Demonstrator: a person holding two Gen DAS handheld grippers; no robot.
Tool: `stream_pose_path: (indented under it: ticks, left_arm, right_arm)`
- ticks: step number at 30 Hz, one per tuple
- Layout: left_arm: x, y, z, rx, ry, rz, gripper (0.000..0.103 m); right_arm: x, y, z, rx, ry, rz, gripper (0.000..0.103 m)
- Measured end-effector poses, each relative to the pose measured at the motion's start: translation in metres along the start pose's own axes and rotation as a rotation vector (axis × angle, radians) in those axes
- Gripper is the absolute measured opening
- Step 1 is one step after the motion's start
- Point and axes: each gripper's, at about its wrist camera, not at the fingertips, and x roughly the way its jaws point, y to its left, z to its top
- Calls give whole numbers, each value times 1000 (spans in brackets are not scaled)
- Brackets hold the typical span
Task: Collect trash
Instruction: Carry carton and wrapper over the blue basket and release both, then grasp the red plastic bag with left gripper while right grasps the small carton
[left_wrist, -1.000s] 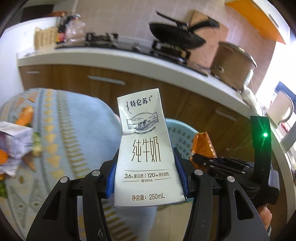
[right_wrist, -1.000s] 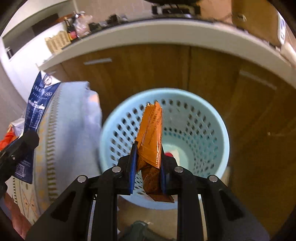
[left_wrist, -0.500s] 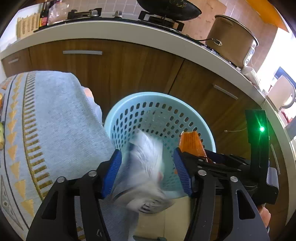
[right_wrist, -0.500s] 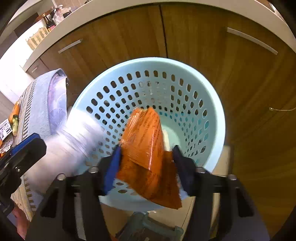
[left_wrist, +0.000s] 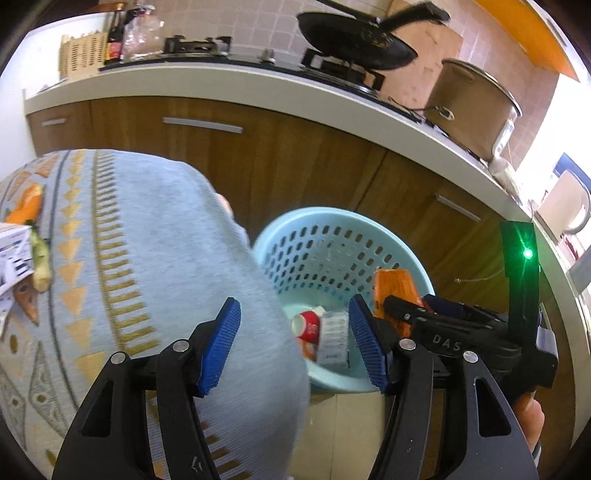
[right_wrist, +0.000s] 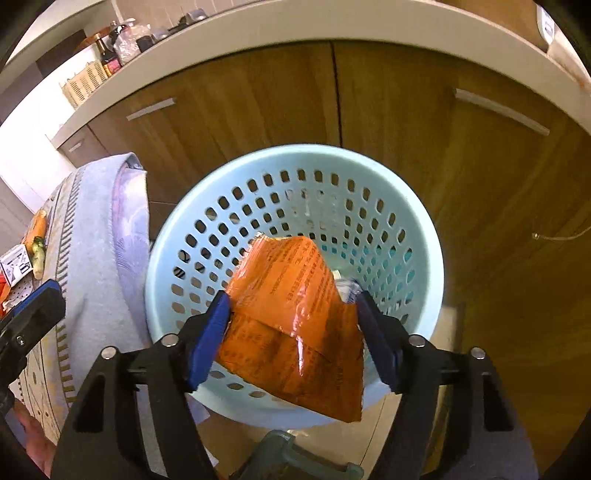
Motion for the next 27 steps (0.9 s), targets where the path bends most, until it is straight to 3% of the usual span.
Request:
stream_pose_path:
  ticks: [7, 12, 23, 27]
  left_arm:
    - [-39, 34, -4, -64, -73, 30, 65]
    - [-68, 56, -9, -102, -127, 70, 65]
    - [-177, 154, -31, -270, -305, 310, 65]
    - [-210, 194, -34, -331, -346, 397, 75]
  right_arm:
    - [-12, 16, 6, -19, -37, -1, 80]
    - [-20, 33, 9, -39, -57, 25, 80]
    - [-61, 145, 11, -221, -181, 180, 80]
    - [-70, 193, 12, -299, -188, 259, 80]
